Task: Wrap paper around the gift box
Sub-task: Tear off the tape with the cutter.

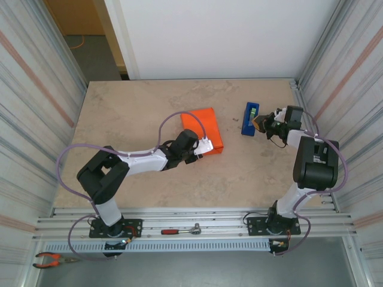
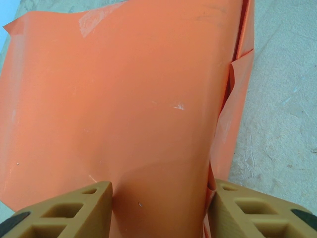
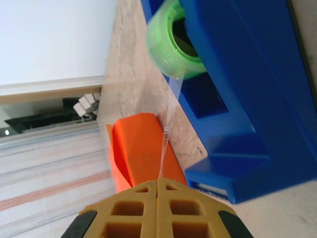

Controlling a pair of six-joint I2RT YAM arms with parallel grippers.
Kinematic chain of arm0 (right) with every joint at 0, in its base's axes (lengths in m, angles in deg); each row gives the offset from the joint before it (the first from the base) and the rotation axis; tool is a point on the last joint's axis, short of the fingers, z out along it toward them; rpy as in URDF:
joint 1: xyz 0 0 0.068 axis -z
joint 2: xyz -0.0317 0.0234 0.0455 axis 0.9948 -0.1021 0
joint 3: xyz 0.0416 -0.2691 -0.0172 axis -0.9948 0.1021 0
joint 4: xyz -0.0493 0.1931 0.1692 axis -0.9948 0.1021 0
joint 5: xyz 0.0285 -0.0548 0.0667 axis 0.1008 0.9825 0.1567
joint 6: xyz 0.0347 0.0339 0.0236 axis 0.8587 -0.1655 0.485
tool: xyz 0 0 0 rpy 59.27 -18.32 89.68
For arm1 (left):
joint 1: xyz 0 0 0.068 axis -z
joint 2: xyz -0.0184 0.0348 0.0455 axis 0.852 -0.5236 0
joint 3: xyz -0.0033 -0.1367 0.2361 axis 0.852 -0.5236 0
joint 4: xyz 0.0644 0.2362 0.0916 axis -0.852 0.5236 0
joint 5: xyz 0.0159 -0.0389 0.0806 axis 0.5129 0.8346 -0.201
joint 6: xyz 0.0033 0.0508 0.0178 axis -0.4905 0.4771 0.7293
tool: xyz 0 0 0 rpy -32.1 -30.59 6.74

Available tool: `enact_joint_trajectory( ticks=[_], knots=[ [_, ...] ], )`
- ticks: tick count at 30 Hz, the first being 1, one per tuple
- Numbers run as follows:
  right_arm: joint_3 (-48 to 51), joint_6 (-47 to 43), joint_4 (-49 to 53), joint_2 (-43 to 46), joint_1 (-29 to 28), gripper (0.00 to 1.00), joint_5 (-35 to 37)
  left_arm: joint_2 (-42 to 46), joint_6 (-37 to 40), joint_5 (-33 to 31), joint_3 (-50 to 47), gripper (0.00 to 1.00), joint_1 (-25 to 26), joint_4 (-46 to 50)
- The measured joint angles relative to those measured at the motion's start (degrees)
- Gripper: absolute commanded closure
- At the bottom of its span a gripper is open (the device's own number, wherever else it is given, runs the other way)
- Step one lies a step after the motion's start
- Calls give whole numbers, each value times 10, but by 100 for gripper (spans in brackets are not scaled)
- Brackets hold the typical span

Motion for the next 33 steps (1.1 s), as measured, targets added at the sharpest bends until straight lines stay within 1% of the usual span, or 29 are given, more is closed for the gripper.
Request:
enact_joint_trajectory(
  ticks=[14,33],
  knots=[
    [54,0,-7,11,-2,100,12,0,0,0,0,50,0,0],
    [76,-1,-38,11,-4,100,16,0,0,0,0,50,0,0]
  ],
)
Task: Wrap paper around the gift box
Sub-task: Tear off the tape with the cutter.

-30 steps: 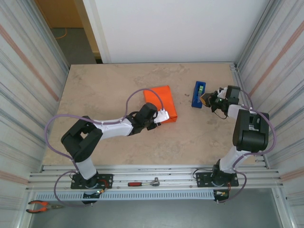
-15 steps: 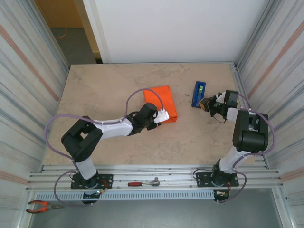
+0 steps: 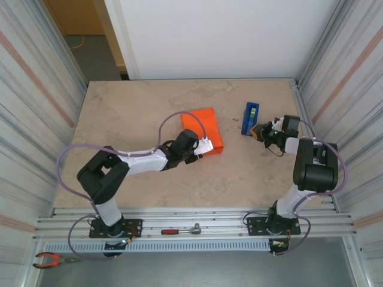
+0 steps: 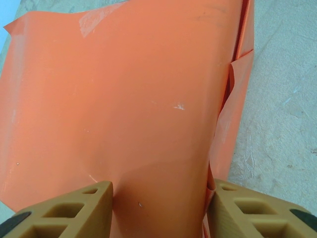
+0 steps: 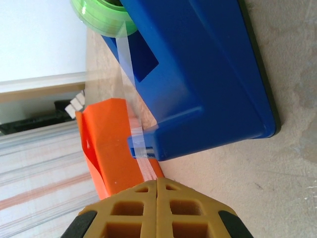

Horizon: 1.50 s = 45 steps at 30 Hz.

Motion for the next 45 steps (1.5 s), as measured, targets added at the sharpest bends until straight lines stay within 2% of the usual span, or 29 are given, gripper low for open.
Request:
enact_joint_trajectory(
  ticks=[12,33,40,45],
  knots=[
    [5,0,-10,-5,0,100,1,0,0,0,0,50,0,0],
    [5,28,-92,-65,-2,100,-30,0,0,0,0,50,0,0],
    [24,35,-66,-73,-15,100,-22,0,0,0,0,50,0,0],
    [26,34,-45,-45,-15,100,-23,0,0,0,0,51,0,0]
  ],
)
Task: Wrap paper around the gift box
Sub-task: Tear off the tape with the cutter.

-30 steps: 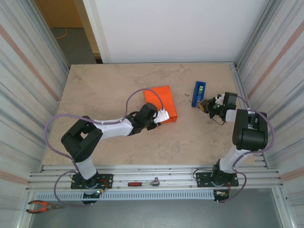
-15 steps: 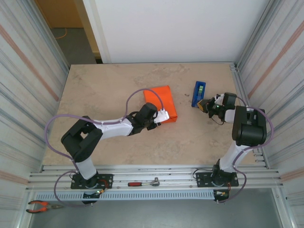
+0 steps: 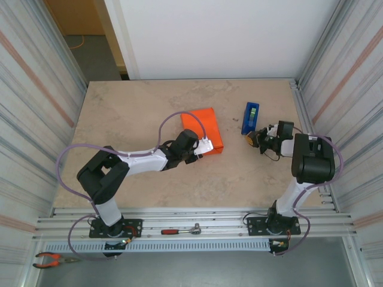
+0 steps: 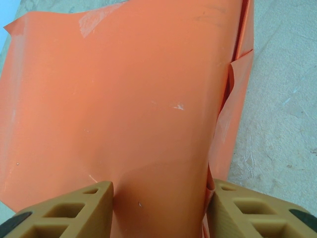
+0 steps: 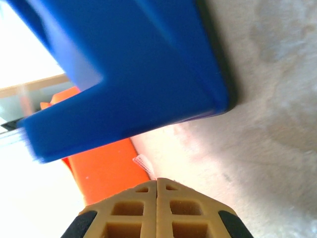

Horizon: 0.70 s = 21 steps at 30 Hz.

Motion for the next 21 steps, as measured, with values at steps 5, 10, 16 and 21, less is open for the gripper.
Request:
enact_joint_trajectory(
  ticks=[5,10,16,21],
  knots=[
    [2,-9,28,59,-3,100,-2,0,0,0,0,51,0,0],
    [24,-39,57,128,-28,100,-3,0,0,0,0,50,0,0],
    [60,-85,94,205,-101,100,5,0,0,0,0,51,0,0],
    [95,-110,96,250,-174,100,24,0,0,0,0,50,0,0]
  ],
)
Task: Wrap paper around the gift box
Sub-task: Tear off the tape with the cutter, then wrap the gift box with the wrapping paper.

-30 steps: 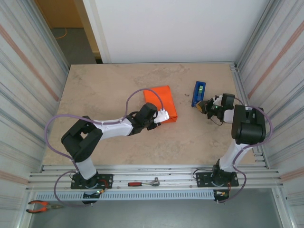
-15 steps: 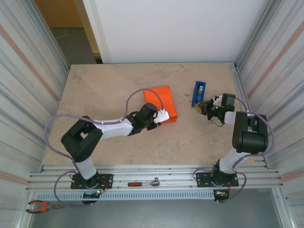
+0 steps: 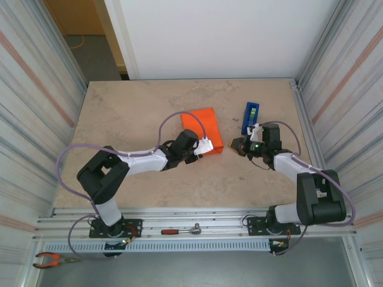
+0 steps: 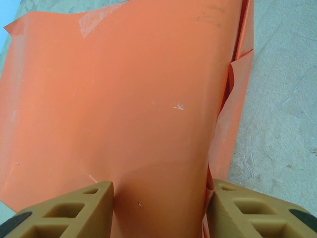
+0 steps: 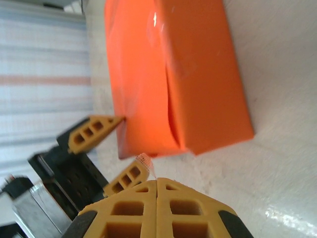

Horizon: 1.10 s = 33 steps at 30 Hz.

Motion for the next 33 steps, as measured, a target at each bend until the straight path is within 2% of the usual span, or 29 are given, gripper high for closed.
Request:
enact_joint_trajectory(
  ticks=[12,22,33],
  knots=[
    [69,-5,-51,56,-123,100,85,0,0,0,0,50,0,0],
    [80,3,-122,55,-150,100,142,0,0,0,0,51,0,0],
    [83,24,-194,16,-174,100,169,0,0,0,0,51,1,0]
  ],
)
